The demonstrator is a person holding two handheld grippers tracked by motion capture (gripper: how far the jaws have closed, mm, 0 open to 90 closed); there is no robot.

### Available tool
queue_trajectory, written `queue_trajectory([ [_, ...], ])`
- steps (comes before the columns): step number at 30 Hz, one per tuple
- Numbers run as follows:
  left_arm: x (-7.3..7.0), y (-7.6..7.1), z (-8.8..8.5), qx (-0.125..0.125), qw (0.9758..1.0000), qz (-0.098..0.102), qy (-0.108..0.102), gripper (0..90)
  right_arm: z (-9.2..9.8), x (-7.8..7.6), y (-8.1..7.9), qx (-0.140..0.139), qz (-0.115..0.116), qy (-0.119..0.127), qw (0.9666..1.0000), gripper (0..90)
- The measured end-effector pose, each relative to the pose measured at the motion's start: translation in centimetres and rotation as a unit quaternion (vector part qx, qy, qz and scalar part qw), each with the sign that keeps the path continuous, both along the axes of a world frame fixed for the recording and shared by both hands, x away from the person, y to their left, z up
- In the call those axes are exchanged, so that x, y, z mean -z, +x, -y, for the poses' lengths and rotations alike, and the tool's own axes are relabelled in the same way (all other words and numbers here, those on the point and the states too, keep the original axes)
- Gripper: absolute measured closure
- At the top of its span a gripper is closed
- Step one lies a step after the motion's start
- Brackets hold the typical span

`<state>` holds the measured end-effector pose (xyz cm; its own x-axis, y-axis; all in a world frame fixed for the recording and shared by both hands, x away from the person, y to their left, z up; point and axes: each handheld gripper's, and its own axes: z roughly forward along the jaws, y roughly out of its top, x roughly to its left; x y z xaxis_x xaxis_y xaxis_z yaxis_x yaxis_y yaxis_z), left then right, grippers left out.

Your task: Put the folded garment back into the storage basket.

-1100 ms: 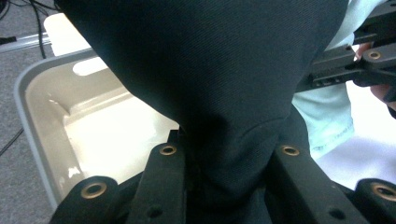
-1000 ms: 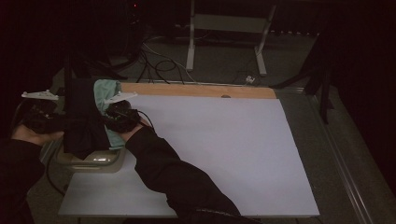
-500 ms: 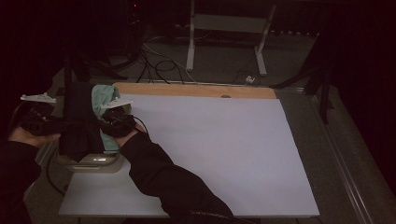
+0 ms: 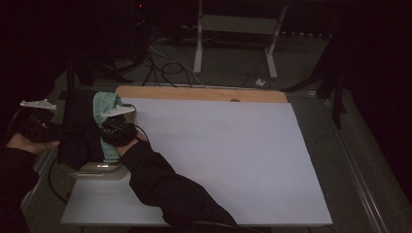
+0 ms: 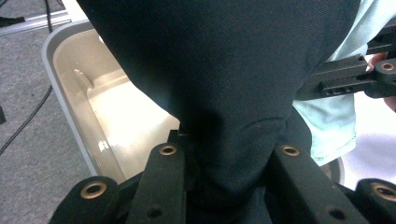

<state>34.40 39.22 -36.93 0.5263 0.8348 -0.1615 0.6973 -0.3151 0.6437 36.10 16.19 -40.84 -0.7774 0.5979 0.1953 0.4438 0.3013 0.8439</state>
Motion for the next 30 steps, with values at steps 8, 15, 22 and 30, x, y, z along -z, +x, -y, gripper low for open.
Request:
queue_trajectory([
  [8, 1.4, 0.7, -0.4, 0.021, 0.9997, -0.011, 0.001, 74.8, -0.3, 1.0, 0.0, 0.012, -0.009, -0.009, 0.9998, 75.6],
  [15, 3.0, 1.4, -0.5, 0.027, 0.999, -0.035, 0.002, 74.8, -0.6, 2.3, 0.0, 0.017, -0.035, -0.024, 0.999, 75.0],
  [22, 4.8, 2.3, -0.7, 0.021, 0.9982, -0.055, -0.013, 74.6, -0.7, 2.8, 0.0, 0.002, -0.037, -0.04, 0.9985, 69.1],
  [30, 7.8, 3.8, 0.4, 0.001, 0.9918, -0.106, 0.071, 74.1, 0.5, 3.2, 0.4, -0.026, -0.037, -0.037, 0.9983, 16.6],
])
